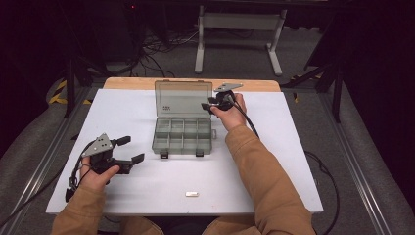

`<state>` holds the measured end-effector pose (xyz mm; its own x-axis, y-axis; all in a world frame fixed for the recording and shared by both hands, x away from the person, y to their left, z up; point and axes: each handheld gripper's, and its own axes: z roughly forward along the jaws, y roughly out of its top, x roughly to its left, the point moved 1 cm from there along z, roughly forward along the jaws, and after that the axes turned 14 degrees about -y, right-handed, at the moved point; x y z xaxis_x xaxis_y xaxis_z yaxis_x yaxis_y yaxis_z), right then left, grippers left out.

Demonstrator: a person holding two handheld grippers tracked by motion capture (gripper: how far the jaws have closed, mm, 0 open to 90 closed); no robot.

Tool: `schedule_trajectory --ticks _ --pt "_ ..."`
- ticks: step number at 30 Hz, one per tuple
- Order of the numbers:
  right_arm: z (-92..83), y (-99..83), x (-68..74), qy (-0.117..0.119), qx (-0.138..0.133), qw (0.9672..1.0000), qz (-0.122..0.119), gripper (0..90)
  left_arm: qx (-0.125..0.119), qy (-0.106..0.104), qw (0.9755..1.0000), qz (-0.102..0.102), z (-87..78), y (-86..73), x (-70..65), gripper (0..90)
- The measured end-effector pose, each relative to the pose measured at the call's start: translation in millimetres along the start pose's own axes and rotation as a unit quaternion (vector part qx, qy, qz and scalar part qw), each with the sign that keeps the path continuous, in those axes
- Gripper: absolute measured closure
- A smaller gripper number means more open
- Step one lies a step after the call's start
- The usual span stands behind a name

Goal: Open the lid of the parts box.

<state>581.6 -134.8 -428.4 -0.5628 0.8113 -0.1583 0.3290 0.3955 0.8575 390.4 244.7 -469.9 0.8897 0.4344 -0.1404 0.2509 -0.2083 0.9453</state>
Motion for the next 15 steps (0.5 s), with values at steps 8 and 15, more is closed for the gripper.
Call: schedule_trajectory --ticks 8,15 --pt "6.5 -4.3 1.3 0.001 0.006 1.0 0.006 48.3 0.003 0.001 1.0 0.003 -0.2 -0.1 0.2 10.9" --pt "12.4 -8.8 3.1 0.003 0.014 0.9999 0.01 40.2 0.003 0.005 1.0 0.004 -0.7 0.0 0.6 10.8"
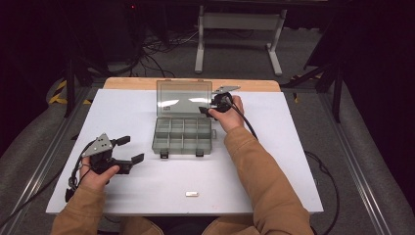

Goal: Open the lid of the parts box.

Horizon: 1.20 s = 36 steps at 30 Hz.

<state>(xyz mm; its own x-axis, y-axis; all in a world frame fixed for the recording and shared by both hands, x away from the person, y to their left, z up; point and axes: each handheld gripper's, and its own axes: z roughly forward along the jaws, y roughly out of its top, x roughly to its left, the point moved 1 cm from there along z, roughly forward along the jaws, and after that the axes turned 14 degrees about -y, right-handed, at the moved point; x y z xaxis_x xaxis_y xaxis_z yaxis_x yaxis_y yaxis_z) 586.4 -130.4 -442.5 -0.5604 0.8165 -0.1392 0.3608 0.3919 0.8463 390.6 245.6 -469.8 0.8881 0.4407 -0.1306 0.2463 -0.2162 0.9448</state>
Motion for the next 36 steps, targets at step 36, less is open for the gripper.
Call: schedule_trajectory --ticks 36 --pt "6.3 -13.0 -5.1 0.005 0.047 0.9987 0.02 34.8 0.003 0.004 1.0 0.003 -1.1 -0.1 1.3 10.6"
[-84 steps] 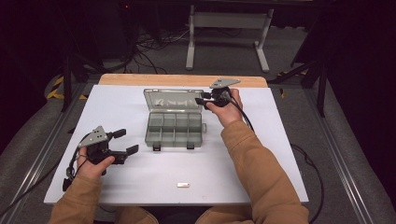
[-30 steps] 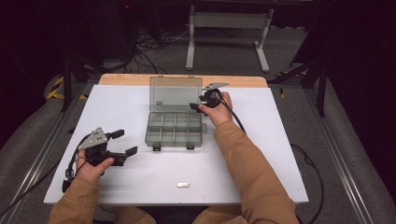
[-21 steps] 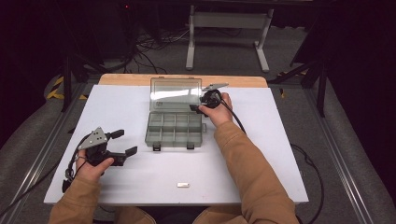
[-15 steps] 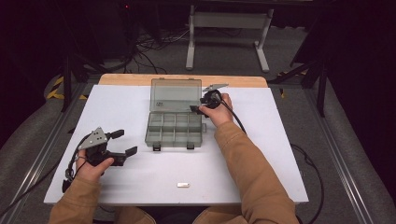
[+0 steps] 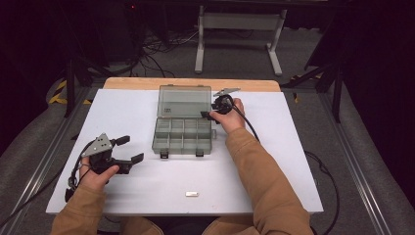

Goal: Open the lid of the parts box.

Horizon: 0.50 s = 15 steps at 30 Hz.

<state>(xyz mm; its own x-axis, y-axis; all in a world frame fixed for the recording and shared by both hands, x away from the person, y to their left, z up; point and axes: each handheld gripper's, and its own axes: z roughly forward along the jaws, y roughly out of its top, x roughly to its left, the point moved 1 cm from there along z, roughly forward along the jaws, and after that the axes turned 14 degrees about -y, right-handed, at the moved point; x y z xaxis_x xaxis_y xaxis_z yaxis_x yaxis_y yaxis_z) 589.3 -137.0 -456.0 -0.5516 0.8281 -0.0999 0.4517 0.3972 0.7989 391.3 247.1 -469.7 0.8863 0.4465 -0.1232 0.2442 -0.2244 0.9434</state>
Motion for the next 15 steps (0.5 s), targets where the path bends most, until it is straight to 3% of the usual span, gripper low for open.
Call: schedule_trajectory --ticks 8,15 --pt "-15.5 1.5 -1.1 0.002 -0.013 0.9999 -0.004 33.8 -0.011 -0.004 0.9999 -0.005 0.2 0.6 1.1 10.1" --pt "-43.0 3.5 4.5 0.022 -0.037 0.999 -0.013 31.6 -0.014 -0.001 0.9999 -0.001 0.7 3.0 2.3 9.6"
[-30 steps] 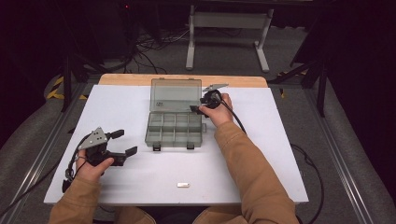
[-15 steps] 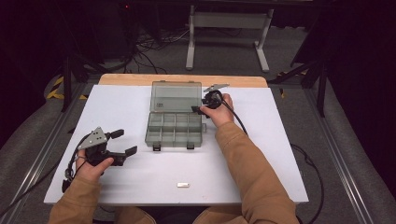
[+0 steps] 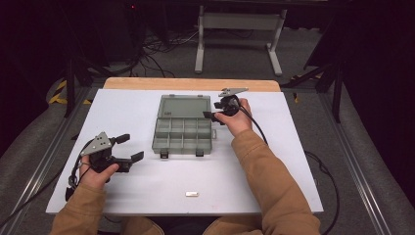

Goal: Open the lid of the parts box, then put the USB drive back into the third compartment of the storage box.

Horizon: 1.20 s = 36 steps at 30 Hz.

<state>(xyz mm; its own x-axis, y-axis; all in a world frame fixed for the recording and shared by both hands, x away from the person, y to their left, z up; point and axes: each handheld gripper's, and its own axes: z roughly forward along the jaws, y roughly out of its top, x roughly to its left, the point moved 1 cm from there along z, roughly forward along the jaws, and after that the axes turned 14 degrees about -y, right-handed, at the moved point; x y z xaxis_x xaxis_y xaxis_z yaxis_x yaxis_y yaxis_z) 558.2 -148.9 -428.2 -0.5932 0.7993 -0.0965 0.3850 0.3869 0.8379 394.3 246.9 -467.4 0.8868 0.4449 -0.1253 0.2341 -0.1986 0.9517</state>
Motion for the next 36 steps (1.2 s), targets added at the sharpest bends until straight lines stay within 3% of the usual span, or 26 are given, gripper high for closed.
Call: schedule_trajectory --ticks 7,14,18,22,26,31,36 --pt "-30.4 -0.2 13.6 0.033 -0.031 0.9989 -0.01 30.3 0.009 0.003 0.9999 0.006 -1.0 -0.4 -2.7 9.4" --pt "-54.0 0.5 29.8 0.052 -0.045 0.997 -0.036 29.0 0.01 0.003 0.9999 0.009 -1.2 -0.2 -3.8 8.8" --pt "-69.1 1.9 41.4 0.066 -0.056 0.9949 -0.052 28.8 0.013 -0.012 0.9998 0.013 -3.6 -2.0 -4.3 4.7" --pt "-77.1 -0.1 49.3 0.076 -0.056 0.9937 -0.06 28.5 0.017 -0.007 0.9996 0.019 -6.8 -3.2 -4.1 3.9" --pt "-83.4 -2.1 57.7 0.088 -0.053 0.9921 -0.071 28.4 0.018 0.013 0.9995 0.02 -10.0 -4.6 -3.3 2.1" --pt "-89.6 -4.5 70.3 0.103 -0.044 0.9894 -0.093 28.3 0.01 0.01 0.9997 0.017 -13.0 -5.0 -2.3 2.0" --pt "-94.6 -7.3 84.9 0.11 -0.032 0.9853 -0.127 28.8 0.022 0.003 0.9992 0.034 -13.1 -6.6 -3.0 1.9"
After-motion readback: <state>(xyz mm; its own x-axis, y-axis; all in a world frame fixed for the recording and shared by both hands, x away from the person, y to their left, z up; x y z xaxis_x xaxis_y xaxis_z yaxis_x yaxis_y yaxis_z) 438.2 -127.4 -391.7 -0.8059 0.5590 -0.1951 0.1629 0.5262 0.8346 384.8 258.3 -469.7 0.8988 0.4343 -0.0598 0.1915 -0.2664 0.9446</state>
